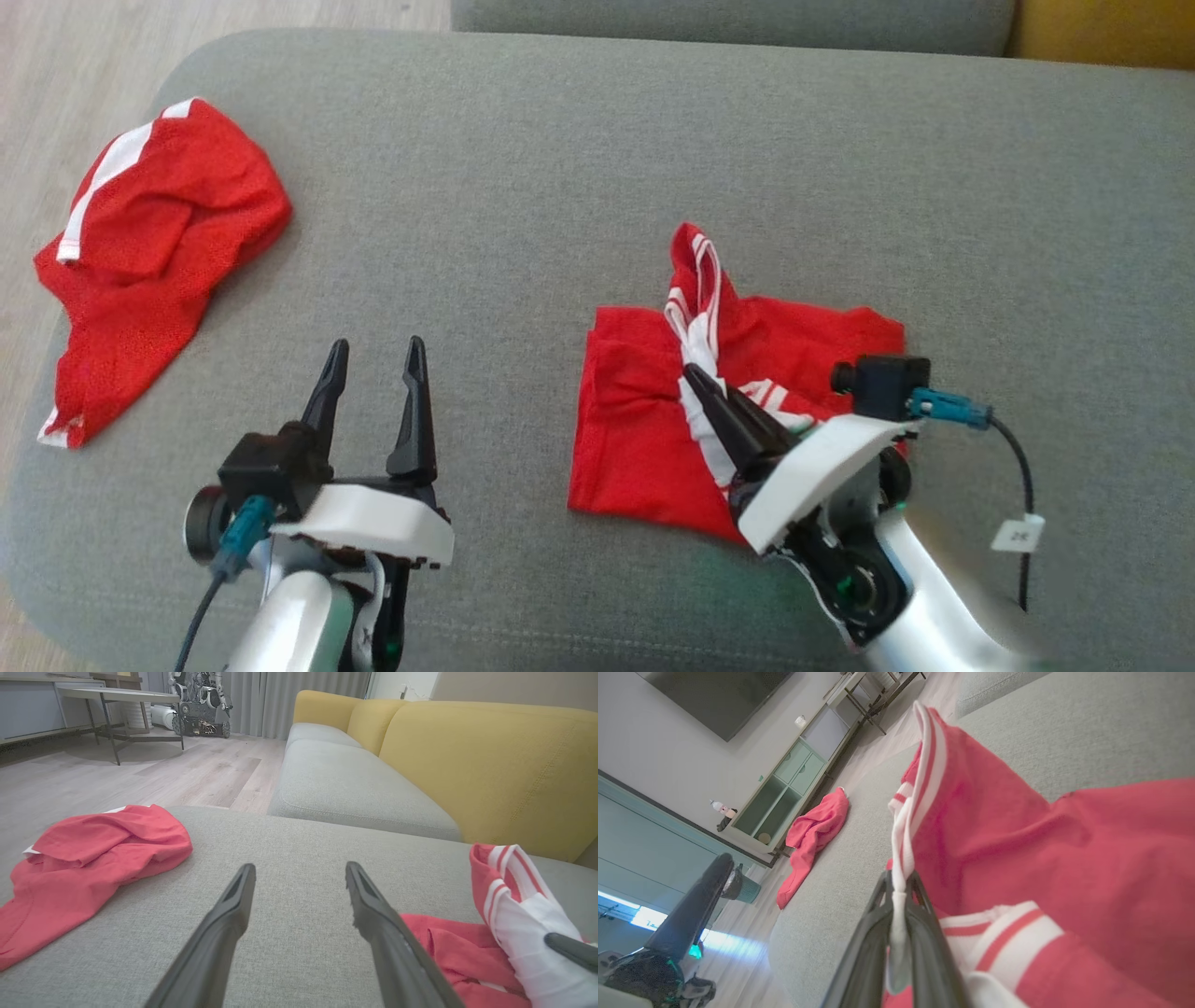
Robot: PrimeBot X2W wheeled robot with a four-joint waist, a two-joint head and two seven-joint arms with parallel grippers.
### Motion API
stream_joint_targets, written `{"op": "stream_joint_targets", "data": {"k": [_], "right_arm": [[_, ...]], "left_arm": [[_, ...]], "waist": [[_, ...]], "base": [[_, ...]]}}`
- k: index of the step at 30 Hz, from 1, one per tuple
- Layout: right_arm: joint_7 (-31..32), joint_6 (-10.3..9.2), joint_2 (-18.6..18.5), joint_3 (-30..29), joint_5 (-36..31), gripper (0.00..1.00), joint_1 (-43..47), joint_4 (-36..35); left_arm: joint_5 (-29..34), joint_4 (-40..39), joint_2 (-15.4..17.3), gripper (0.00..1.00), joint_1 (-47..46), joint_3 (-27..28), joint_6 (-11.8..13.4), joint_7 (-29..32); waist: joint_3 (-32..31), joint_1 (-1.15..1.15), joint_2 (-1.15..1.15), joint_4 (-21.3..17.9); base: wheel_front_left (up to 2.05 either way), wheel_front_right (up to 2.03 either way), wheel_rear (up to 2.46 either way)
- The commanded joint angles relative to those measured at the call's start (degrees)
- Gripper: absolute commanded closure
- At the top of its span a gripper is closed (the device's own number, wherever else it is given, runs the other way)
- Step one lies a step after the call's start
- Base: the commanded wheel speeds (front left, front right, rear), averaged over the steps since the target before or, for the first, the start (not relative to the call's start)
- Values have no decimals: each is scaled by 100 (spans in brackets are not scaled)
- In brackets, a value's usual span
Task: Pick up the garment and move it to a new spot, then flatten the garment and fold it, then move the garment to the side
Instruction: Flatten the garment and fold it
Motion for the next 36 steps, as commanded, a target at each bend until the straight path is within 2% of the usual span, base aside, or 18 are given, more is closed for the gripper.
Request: {"op": "stream_joint_targets", "data": {"k": [1, 3, 4, 5, 6, 11, 17, 24, 30, 36], "right_arm": [[-76, -5, 98, 116, 7, 100, -238, -161], [-220, -5, 99, 262, 122, 100, -383, 81], [-313, -5, 99, 324, 157, 70, -457, 179], [-397, -5, 99, 390, 162, 32, -532, 268], [-487, -5, 99, 461, 167, 0, -604, 333], [-922, -5, 100, 690, 32, 0, -859, 380], [-1367, -5, -98, 560, -186, 0, -858, -117], [-1641, -5, -628, -430, -856, 0, -475, -696], [-1466, -5, -934, -1476, -1712, 0, 135, -1020], [-1105, -5, -893, -2178, -2337, 0, 790, -1657]], "left_arm": [[48, -167, 29, 0, -114, 175, -10, -70], [51, -170, 24, 0, -119, 183, -10, -70], [53, -172, 23, 0, -120, 190, -9, -70], [60, -175, 25, 0, -123, 197, -4, -70], [70, -177, 27, 0, -130, 204, 0, -70], [101, -180, 22, 0, -141, 245, 30, -70], [113, -182, 25, 0, -95, 288, 55, -70], [110, -193, 65, 0, -39, 326, 77, -70], [87, -196, 115, 0, 15, 364, 118, -64], [75, -250, 180, 0, 58, 395, 158, -55]], "waist": [[20, 0, 0, 13], [44, 0, 0, 21], [55, 0, 0, 19], [72, 0, 0, 11], [84, 0, 0, 1], [81, 0, 0, -90], [15, 0, 0, -246], [-38, 0, 0, -478], [-145, 0, 0, -667], [-196, 0, 0, -807]], "base": [[0, 0, 0], [0, 0, 0], [0, 0, 0], [0, 0, 0], [0, 0, 0], [0, 0, 0], [0, 0, 0], [0, 0, 0], [0, 0, 0], [0, 0, 0]]}}
